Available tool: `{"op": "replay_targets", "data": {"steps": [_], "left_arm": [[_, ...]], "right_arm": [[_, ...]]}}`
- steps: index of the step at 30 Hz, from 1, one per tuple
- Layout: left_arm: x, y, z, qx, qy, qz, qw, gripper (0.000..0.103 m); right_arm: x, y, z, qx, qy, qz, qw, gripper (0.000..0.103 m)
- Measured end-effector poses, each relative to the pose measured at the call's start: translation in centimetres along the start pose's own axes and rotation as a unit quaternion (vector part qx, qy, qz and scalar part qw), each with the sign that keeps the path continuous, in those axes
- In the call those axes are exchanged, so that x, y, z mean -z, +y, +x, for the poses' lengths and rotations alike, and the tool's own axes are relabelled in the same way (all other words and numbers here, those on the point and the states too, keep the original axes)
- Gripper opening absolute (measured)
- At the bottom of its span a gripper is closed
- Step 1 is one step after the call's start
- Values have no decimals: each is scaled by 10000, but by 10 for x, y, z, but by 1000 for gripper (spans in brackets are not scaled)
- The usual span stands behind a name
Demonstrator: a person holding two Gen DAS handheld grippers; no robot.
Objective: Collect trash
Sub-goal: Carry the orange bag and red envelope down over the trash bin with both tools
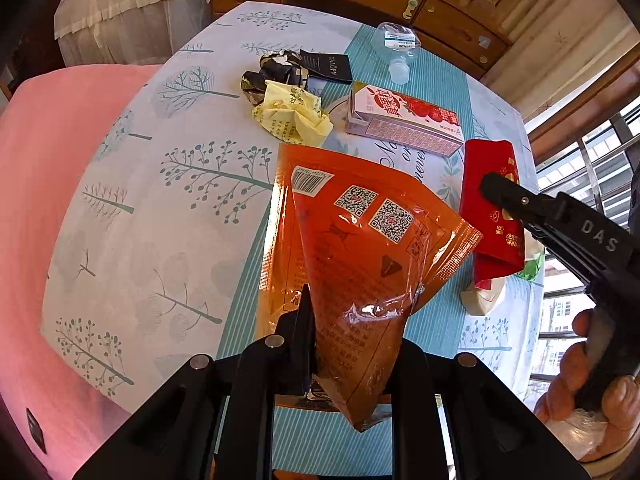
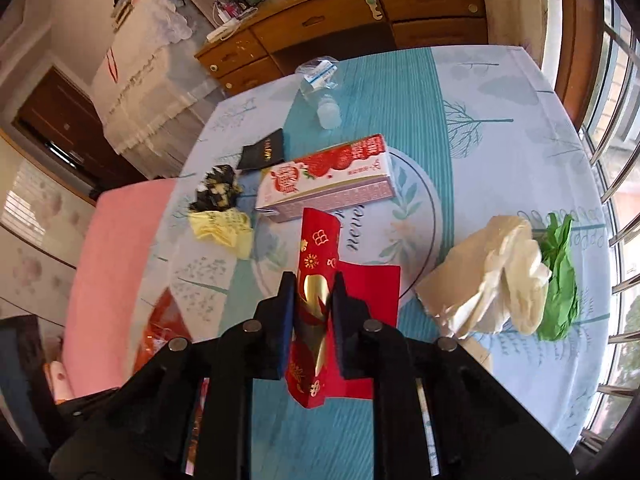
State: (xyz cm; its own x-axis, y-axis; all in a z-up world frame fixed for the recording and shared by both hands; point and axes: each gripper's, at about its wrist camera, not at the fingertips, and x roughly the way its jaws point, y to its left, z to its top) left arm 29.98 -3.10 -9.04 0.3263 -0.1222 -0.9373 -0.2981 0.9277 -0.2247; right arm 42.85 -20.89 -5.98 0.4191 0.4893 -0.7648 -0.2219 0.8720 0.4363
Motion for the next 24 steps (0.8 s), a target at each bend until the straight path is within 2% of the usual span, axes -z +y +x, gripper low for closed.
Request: {"op": "replay_targets", "data": {"steps": [4,11,17,24], "left_arm": [[5,5,-18,165,-40,159,9997,15],[27,21,-56,485,-79,684,9965,15],[68,47,-90,705,-23,1250,9896,15],[132,91,-116,906,107,1773,9799,15]], "right_arm": [[7,18,-27,-322,-158,166,9992,14],[50,60,-73,-224,-471,138,9985,14],[118,98,-103,3,-649,201,9977,14],[219,141,-116,200,-613,268,9976,14]]}}
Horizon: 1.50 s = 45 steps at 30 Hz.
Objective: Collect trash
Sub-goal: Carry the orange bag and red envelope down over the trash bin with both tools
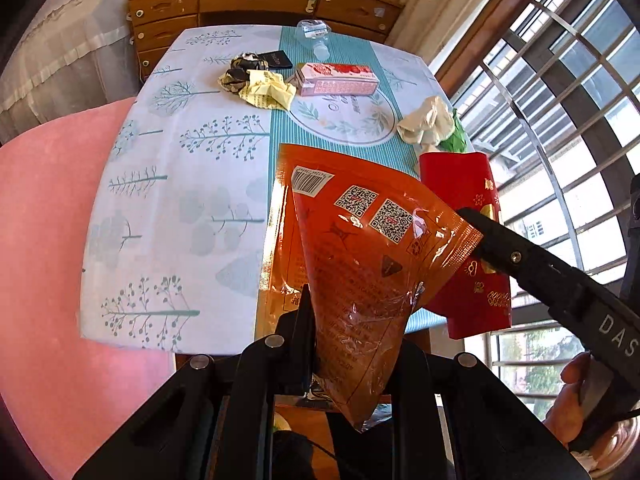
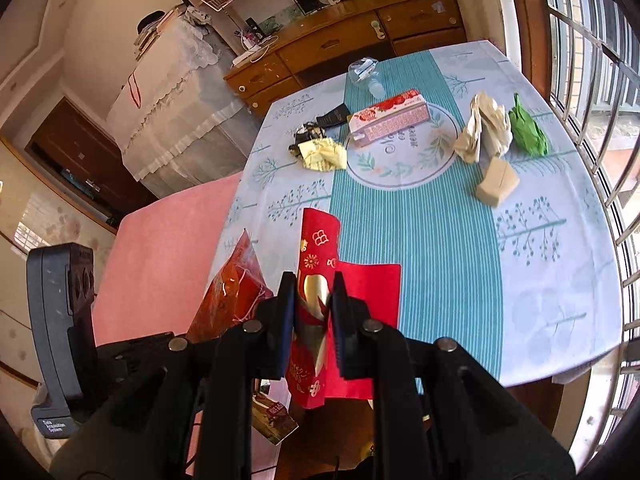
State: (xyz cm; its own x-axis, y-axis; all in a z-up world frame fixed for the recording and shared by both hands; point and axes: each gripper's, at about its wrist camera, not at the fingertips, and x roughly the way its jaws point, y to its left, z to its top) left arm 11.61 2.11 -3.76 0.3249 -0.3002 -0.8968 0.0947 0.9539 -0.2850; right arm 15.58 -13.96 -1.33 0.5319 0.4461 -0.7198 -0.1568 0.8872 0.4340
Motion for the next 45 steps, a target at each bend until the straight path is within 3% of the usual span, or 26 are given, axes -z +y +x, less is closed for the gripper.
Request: {"op": "replay_targets", "data": {"steps": [9,19,27,35,39,43,45], "left_arm": [[89,8,7,11,478,323,9983,15],[157,11,65,4,1060,306,9939,15],[203,35,170,-171,1423,-10,9897,16],[243,74,314,-292,1494,-68,9883,17],[257,91,377,-356,1450,-121,9887,23],[264,100,416,-413,1276,-67,9909,46],[265,98,431,-377,1184,-50,9922,53]], "right_arm": [[115,12,2,138,524,316,9980,14],[192,-28,36,469,1161,753,9893,14],[252,-101,114,754,1282,1127,9824,14],[318,-191,239,842,1412,1348,9771,14],[346,-225,294,854,1450,1353,9764,15],[367,-256,333,858,1519,1485,9734,15],[374,-271,347,816,1555,1654,9705,20]]}}
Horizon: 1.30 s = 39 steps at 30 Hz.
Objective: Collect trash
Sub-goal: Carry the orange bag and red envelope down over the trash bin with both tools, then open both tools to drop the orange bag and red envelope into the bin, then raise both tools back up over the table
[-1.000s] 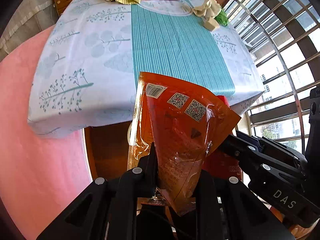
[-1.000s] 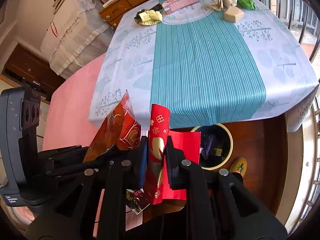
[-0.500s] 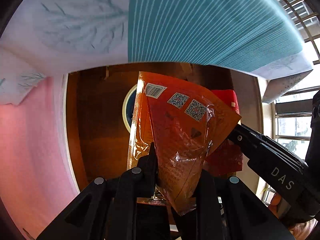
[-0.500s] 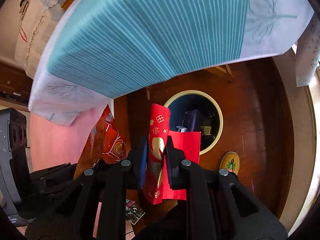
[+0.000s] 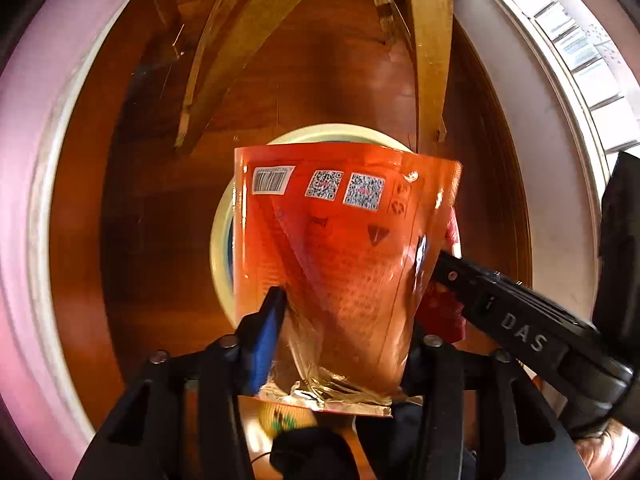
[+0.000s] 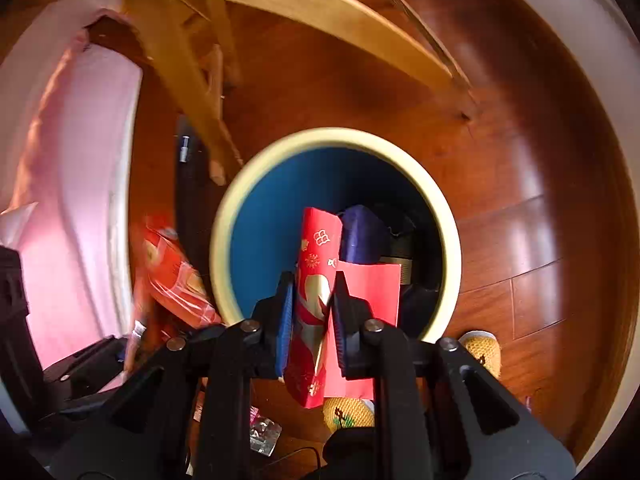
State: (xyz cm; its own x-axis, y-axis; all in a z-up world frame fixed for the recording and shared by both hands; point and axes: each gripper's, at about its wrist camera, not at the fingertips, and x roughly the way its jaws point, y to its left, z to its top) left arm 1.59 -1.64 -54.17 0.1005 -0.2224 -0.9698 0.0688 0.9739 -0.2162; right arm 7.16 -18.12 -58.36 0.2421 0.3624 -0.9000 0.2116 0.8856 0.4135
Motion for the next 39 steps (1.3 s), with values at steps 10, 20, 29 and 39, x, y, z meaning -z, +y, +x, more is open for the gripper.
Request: {"op": "replay_targets", "data": {"steps": [10,20,29,39], "left_arm": [[-19,9,40,-25,142,-92,9999,66],[-20,14,42,-81,134,-94,9998,66],[-8,-3,-2,-236,-17,4,9997,66],[-6,-28,-131,-190,-257,23,9995,66]], "right_arm": [[-10,-23,21,-81,-169,148,9997,52],[-5,-14,-2,-122,-217,43,9997,52],[-1,-4,-34,-58,-238,65,9997,52],[-1,40,-152,-66,-380,96,9992,52]]}}
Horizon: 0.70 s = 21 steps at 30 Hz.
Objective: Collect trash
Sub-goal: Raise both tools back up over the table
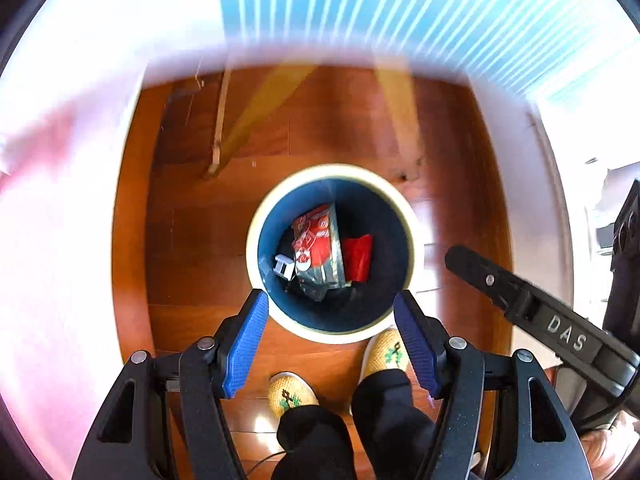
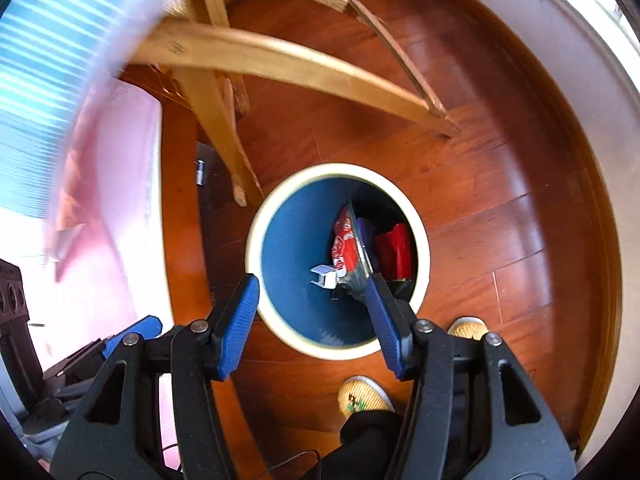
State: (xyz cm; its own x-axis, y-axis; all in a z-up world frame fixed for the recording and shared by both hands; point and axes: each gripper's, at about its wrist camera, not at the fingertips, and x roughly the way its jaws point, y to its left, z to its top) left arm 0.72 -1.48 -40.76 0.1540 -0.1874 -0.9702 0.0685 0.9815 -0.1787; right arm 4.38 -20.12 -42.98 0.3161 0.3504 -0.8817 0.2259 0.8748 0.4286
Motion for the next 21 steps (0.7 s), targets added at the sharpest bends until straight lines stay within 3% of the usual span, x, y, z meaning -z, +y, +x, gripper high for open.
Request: {"op": "replay_targets", "data": {"steps": [12,21], "left_arm": [[-30,-26,-212,336,-847,191,9957,66],[-39,-43,-345,521,-1556,612,9845,66]], "right_arm": [[-8,93,-195,-46,-639,-229,9977,52],[-13,160,-309,-125,-1265,-540,9904,52]]}}
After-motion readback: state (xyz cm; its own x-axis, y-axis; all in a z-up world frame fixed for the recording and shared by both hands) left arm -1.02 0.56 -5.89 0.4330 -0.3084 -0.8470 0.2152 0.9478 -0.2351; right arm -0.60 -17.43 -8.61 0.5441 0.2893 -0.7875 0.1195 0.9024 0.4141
